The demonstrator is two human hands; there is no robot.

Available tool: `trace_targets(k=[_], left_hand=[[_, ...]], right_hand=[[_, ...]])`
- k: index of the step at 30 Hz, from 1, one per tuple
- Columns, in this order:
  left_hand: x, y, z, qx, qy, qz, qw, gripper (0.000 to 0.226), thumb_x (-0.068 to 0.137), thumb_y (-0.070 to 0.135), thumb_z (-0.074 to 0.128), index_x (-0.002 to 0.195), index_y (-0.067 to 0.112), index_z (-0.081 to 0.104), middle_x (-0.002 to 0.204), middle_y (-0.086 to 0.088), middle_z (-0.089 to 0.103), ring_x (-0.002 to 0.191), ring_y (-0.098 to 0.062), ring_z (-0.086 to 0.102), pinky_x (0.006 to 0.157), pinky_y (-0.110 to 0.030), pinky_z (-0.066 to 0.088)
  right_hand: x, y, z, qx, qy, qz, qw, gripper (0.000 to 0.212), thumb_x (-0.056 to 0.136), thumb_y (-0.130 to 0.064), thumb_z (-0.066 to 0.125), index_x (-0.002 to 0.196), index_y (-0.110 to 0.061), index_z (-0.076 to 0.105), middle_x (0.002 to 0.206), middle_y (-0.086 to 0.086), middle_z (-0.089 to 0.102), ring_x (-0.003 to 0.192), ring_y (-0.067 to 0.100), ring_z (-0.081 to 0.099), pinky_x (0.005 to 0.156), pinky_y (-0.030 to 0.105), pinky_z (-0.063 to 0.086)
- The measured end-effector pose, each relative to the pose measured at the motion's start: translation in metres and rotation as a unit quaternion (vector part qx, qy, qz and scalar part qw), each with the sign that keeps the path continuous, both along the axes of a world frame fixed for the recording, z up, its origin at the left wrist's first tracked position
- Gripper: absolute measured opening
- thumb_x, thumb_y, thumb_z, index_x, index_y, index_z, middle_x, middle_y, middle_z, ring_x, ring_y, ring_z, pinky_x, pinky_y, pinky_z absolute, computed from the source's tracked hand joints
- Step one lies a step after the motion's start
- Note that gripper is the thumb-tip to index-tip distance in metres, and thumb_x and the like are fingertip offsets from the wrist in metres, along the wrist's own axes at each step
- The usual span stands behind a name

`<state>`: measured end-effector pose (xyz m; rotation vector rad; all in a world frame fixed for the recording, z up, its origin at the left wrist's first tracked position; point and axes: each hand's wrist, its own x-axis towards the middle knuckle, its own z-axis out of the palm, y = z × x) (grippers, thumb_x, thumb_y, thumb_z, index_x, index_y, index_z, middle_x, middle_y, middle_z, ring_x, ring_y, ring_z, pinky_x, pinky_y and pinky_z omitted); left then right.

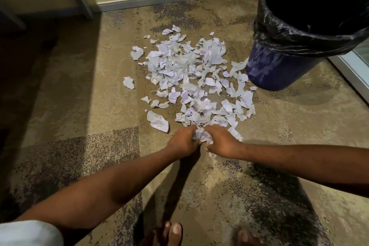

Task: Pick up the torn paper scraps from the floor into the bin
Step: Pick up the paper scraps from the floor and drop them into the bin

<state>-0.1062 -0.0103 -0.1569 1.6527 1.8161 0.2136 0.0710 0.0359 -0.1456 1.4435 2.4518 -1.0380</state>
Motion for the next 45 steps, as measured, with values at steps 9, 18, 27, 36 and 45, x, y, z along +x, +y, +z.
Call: trace_targets(k=[9, 18, 27, 36, 45], left_hand=[[0.01, 0.017, 0.014, -0.144, -0.222, 0.153, 0.952, 0.021, 0.097, 0.009, 0.073, 0.115, 0.011, 0.062, 0.101, -0.014, 0.077, 0.081, -0.027, 0.081, 0.077, -0.048, 0.068], [0.025, 0.056, 0.078, -0.047, -0.309, 0.146, 0.939, 0.012, 0.096, 0.004, 0.072, 0.104, 0.012, 0.067, 0.104, -0.017, 0.076, 0.093, -0.035, 0.078, 0.084, -0.052, 0.066], [0.068, 0.139, 0.184, 0.148, -0.357, 0.081, 0.919, 0.018, 0.096, 0.004, 0.073, 0.114, 0.006, 0.069, 0.104, -0.01, 0.078, 0.081, -0.02, 0.08, 0.067, -0.036, 0.067], [0.121, 0.221, 0.27, 0.201, -0.351, 0.03, 0.914, 0.024, 0.092, 0.002, 0.076, 0.115, 0.009, 0.072, 0.105, -0.009, 0.078, 0.078, -0.021, 0.08, 0.058, -0.028, 0.062], [0.154, 0.278, 0.274, 0.161, -0.26, -0.006, 0.952, 0.053, 0.083, 0.013, 0.084, 0.129, 0.016, 0.058, 0.118, -0.007, 0.067, 0.103, -0.025, 0.072, 0.081, -0.043, 0.067]], right_hand=[[-0.004, 0.017, 0.019, -0.141, 0.071, -0.202, 0.967, 0.03, 0.087, 0.002, 0.083, 0.113, -0.006, 0.071, 0.089, 0.005, 0.071, 0.063, 0.01, 0.063, 0.038, 0.015, 0.042], [0.013, 0.062, 0.084, -0.137, 0.151, -0.263, 0.943, 0.029, 0.086, 0.005, 0.083, 0.109, -0.007, 0.071, 0.102, 0.015, 0.078, 0.083, 0.03, 0.081, 0.08, 0.053, 0.067], [0.058, 0.118, 0.208, -0.021, 0.3, -0.3, 0.905, 0.026, 0.085, 0.008, 0.083, 0.106, 0.003, 0.068, 0.1, 0.024, 0.077, 0.088, 0.035, 0.079, 0.069, 0.041, 0.067], [0.106, 0.171, 0.288, 0.096, 0.337, -0.334, 0.875, 0.028, 0.081, 0.009, 0.084, 0.09, -0.012, 0.068, 0.072, -0.002, 0.075, 0.069, 0.012, 0.076, 0.061, 0.029, 0.063], [0.132, 0.224, 0.275, 0.075, 0.316, -0.449, 0.832, 0.028, 0.083, 0.014, 0.074, 0.089, -0.012, 0.068, 0.098, 0.012, 0.075, 0.087, 0.028, 0.076, 0.068, 0.037, 0.066]])
